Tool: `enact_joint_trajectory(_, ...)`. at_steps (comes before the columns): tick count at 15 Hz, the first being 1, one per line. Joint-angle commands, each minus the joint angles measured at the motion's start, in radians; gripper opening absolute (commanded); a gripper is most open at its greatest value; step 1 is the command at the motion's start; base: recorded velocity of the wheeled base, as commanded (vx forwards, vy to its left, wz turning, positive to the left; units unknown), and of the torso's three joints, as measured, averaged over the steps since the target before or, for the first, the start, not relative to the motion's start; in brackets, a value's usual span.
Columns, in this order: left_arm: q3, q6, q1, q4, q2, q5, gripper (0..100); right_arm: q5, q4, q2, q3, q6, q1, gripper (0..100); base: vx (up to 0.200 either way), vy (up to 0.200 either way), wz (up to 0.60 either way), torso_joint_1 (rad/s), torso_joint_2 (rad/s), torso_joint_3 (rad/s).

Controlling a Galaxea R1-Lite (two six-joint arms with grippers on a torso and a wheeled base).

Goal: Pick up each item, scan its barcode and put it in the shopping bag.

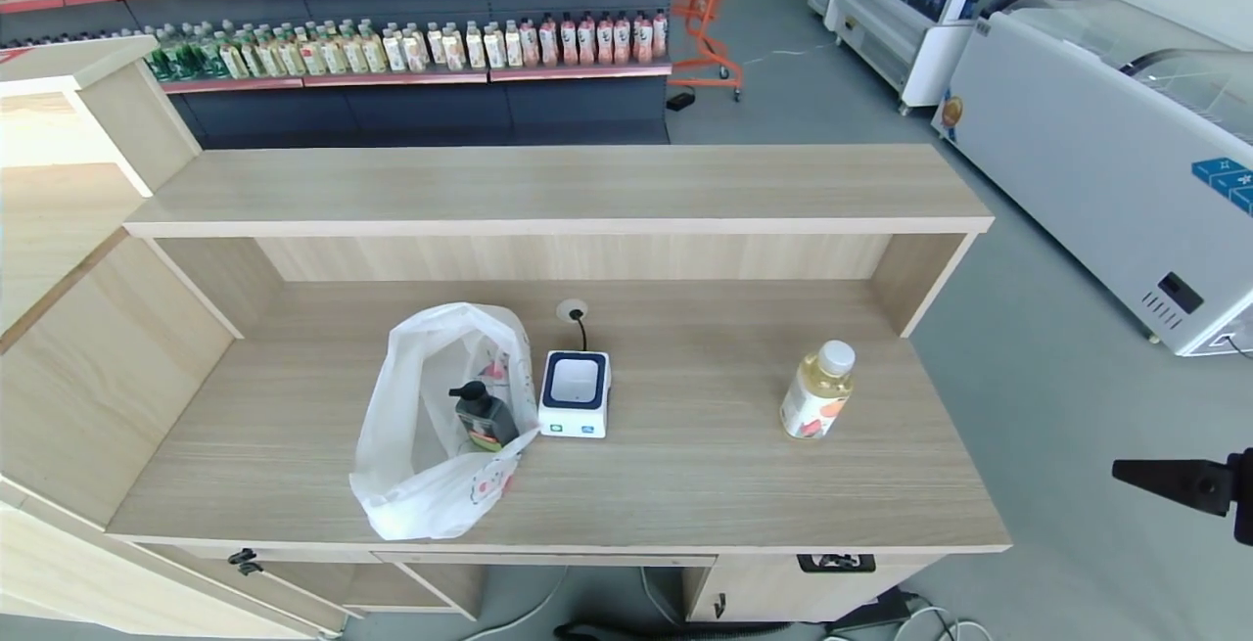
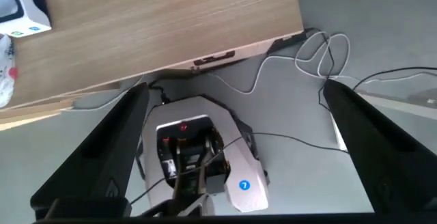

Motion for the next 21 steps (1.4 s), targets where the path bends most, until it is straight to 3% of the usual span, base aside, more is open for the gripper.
enact_joint_trajectory(1, 0.000, -0.001, 0.000, 0.000, 0.001, 0.000, 100, -0.072, 0.009, 0.113, 0.003, -0.003, -0.049, 100, 0.000, 0.000, 0.00, 0.000, 0.00, 0.000)
enact_joint_trajectory(4, 0.000, -0.001, 0.000, 0.000, 0.001, 0.000, 100, -0.060, -0.048, 0.228, 0.005, -0.004, -0.048, 100, 0.000, 0.000, 0.00, 0.000, 0.00, 0.000)
enact_joint_trajectory(7, 0.000, -0.001, 0.000, 0.000, 0.001, 0.000, 100, 0.009, -0.371, 0.389, 0.056, -0.106, -0.037, 100, 0.000, 0.000, 0.00, 0.000, 0.00, 0.000)
enact_joint_trajectory(11, 0.000, -0.001, 0.000, 0.000, 0.001, 0.000, 100, 0.015, -0.546, 0.552, 0.057, -0.158, -0.012, 100, 0.000, 0.000, 0.00, 0.000, 0.00, 0.000)
enact_joint_trajectory(14, 0.000, -0.001, 0.000, 0.000, 0.001, 0.000, 100, 0.086, -0.815, 0.756, 0.054, -0.159, 0.026, 100, 0.000, 0.000, 0.00, 0.000, 0.00, 0.000)
enact_joint_trajectory(21, 0.000, -0.001, 0.000, 0.000, 0.001, 0.000, 100, 0.092, -1.210, 1.050, 0.026, -0.198, 0.150, 100, 0.000, 0.000, 0.00, 0.000, 0.00, 0.000)
